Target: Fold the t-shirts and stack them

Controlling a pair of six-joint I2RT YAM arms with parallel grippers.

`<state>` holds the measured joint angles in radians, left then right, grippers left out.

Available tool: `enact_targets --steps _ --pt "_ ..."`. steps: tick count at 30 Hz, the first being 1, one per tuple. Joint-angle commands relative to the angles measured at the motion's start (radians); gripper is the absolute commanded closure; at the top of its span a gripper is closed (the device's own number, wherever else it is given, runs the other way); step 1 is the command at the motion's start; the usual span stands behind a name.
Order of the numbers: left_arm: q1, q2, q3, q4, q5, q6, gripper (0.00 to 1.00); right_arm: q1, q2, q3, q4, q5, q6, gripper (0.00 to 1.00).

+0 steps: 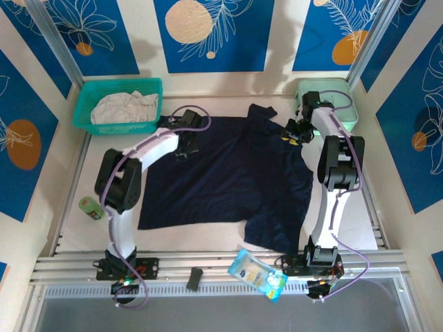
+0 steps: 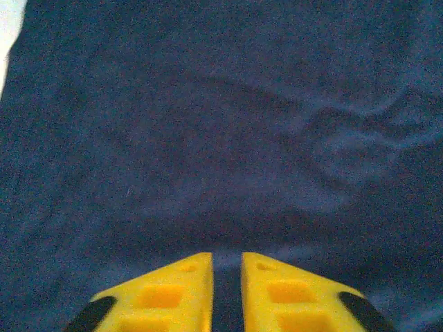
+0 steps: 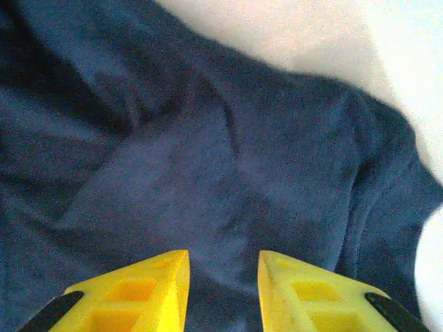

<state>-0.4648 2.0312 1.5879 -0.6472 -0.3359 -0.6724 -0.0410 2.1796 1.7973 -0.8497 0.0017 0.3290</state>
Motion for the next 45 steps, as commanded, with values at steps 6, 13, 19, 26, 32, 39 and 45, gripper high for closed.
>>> enact_targets --steps 6,13,19,26,32,39,45 --pt "0.059 0.136 0.097 -0.035 -0.023 0.039 0.87 0.063 0.187 0.32 -0.085 0.17 -0.242 0.54" --pt "0.079 0.184 0.093 -0.041 -0.017 0.056 0.88 0.1 0.385 0.568 -0.182 0.26 -0.337 0.53" --pt "0.081 0.197 0.092 -0.035 -0.001 0.058 0.9 0.109 0.474 0.663 -0.236 0.277 -0.359 0.68" --pt "0.083 0.197 0.083 -0.043 -0.006 0.058 0.94 0.101 0.315 0.517 -0.188 0.315 -0.311 1.0" --pt "0.084 0.182 0.056 -0.034 -0.004 0.052 0.96 0.12 0.033 0.19 -0.027 0.364 -0.228 1.0" --pt "0.086 0.174 0.029 -0.024 0.002 0.052 0.97 0.137 -0.261 -0.204 0.222 0.446 -0.101 1.0" --pt "0.087 0.164 0.005 -0.013 -0.001 0.048 0.97 0.119 -0.406 -0.37 0.311 0.332 -0.022 1.0"
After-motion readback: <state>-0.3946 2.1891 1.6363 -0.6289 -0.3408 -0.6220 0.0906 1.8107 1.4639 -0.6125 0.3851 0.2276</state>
